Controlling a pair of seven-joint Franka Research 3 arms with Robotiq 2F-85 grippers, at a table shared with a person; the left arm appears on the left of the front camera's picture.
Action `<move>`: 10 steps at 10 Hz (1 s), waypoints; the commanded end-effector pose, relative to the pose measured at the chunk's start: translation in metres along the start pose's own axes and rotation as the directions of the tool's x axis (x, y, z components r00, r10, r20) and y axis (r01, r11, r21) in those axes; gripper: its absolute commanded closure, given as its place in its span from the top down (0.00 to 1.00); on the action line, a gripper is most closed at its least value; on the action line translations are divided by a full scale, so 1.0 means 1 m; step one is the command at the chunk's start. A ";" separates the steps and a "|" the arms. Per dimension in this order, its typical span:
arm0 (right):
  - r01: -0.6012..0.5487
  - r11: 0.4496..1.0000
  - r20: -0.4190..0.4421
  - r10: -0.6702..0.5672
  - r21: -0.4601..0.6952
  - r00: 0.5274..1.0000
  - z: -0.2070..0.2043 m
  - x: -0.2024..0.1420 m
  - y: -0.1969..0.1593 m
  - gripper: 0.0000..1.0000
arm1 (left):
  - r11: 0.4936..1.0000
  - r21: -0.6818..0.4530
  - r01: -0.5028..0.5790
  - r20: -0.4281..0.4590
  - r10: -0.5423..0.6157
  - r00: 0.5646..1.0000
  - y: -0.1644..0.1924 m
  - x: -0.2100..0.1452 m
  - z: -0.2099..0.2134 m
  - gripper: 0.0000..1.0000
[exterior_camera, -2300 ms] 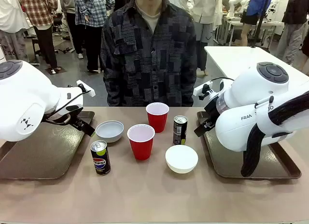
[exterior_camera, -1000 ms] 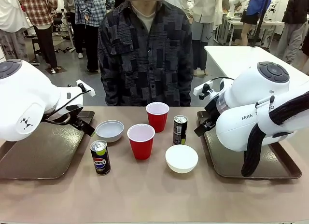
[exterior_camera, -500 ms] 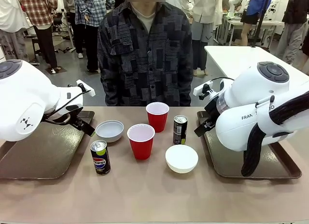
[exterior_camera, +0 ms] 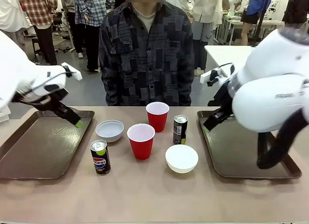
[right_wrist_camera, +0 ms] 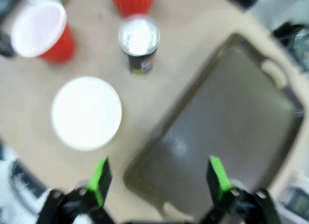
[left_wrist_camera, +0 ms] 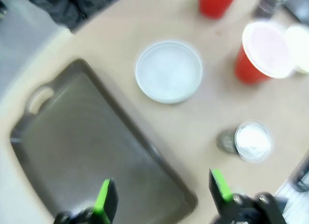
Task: Prepare tableware on both trays.
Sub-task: Pick up a Picnic Bowl from the table and place it on a Handle tray.
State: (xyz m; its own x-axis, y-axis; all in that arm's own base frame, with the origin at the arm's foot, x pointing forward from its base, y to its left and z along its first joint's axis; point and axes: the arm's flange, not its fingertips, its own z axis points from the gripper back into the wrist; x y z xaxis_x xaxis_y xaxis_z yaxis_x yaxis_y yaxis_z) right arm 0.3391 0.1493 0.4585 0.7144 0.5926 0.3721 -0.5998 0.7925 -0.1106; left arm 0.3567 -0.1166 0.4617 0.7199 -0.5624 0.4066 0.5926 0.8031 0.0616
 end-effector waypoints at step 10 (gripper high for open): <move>0.459 0.745 0.026 -0.537 0.485 0.843 0.061 -0.122 -0.149 1.00 | 0.632 -0.738 -0.236 0.101 0.449 0.888 0.112 -0.076 0.035 1.00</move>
State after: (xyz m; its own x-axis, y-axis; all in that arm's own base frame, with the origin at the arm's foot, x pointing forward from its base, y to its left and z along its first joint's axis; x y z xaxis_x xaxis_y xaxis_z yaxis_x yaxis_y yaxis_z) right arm 0.3209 -0.0074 0.4844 0.9043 0.2408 0.3524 -0.3597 0.8743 0.3258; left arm 0.3449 0.0026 0.4724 0.8069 -0.3457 0.4790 0.5738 0.6512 -0.4966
